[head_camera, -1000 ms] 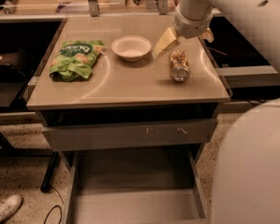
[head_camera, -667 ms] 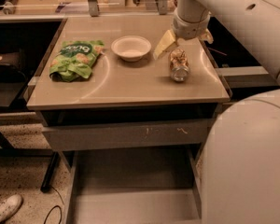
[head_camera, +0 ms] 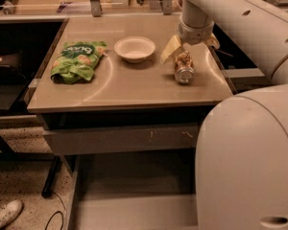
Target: Place orange can into middle drawer
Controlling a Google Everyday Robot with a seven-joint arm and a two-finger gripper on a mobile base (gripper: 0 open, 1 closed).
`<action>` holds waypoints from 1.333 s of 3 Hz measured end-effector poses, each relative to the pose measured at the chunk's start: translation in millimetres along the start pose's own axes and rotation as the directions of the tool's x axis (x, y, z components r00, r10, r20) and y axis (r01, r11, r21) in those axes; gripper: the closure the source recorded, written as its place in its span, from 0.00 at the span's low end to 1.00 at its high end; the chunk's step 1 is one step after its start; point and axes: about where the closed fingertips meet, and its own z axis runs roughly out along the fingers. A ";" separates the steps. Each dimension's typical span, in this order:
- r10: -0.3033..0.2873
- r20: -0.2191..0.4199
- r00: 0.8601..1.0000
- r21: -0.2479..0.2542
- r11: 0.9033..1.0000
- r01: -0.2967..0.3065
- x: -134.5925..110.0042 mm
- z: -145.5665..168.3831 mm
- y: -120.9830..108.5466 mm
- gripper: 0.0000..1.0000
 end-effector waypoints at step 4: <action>-0.043 -0.075 0.996 -0.025 0.999 0.041 10.3 35.7 -1.7 0.04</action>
Offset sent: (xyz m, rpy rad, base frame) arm 0.0073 -0.0134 -0.0247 -0.0171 0.0520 -0.0067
